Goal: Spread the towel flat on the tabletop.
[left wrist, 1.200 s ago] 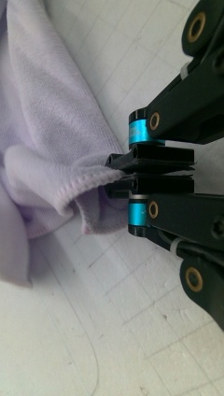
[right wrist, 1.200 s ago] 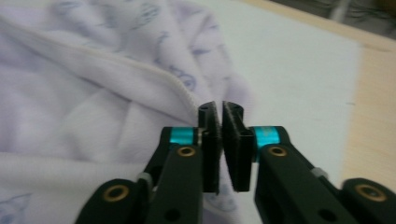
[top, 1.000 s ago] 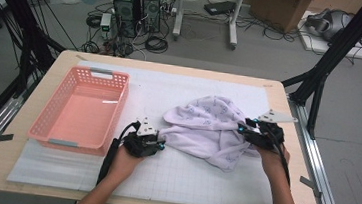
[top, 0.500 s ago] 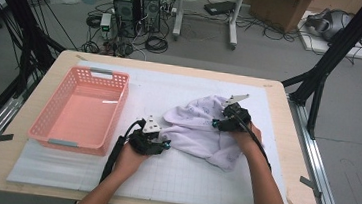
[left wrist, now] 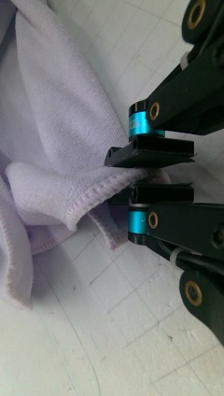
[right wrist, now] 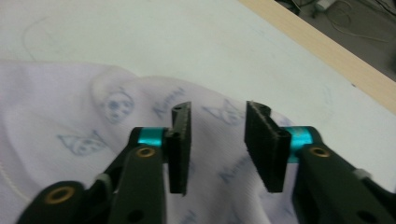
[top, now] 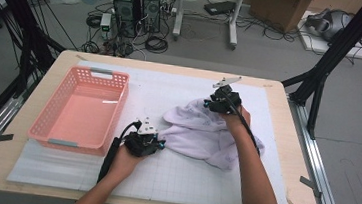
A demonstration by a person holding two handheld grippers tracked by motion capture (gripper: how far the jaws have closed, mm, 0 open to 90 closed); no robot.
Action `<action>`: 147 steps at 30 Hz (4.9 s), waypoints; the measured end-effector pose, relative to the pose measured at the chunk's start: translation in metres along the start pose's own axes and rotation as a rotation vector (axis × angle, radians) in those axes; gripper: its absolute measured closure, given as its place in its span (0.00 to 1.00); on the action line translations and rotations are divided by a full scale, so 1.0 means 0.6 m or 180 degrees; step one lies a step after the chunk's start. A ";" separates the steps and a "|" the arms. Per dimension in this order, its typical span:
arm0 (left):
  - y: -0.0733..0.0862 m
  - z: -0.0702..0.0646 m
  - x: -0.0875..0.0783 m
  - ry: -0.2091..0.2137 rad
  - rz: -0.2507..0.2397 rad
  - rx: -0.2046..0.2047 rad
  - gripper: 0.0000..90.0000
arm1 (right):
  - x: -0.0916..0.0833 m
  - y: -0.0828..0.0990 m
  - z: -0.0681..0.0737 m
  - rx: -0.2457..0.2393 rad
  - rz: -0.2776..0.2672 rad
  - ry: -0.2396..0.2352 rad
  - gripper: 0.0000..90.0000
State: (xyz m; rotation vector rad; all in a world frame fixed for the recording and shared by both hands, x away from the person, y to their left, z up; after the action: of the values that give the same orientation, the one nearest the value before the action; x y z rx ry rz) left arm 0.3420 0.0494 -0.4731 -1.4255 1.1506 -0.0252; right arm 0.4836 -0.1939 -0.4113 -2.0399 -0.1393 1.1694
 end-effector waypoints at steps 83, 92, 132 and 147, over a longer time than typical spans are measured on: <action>-0.072 -0.166 0.111 0.0461 -0.0030 0.0507 0.47 | -0.151 0.243 0.081 0.0754 -0.0421 0.0189 0.58; -0.080 -0.159 0.125 0.0337 -0.0047 0.0398 0.89 | -0.139 0.242 0.094 0.0765 -0.0397 0.0075 0.60; -0.104 0.027 0.014 -0.0245 -0.0715 -0.0408 0.52 | -0.128 0.167 -0.012 0.0930 -0.0391 0.0709 0.70; -0.040 -0.003 -0.010 0.0039 -0.0431 -0.0142 0.52 | -0.097 0.179 0.132 0.0486 -0.0420 -0.0354 0.84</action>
State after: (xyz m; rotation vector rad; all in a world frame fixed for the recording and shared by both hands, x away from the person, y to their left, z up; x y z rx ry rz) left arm 0.3523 0.0458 -0.4509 -1.5428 1.0688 -0.1042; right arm 0.3608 -0.2501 -0.4650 -1.8060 -0.2285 1.1743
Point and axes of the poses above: each handheld gripper's, and its own axes: x roughly forward along the jaws, y roughly out of its underside, z roughly to its left, the point moved 4 cm from there along x, roughly forward along the jaws, and after that the axes turned 14 degrees about -x, right-handed, at the moved point
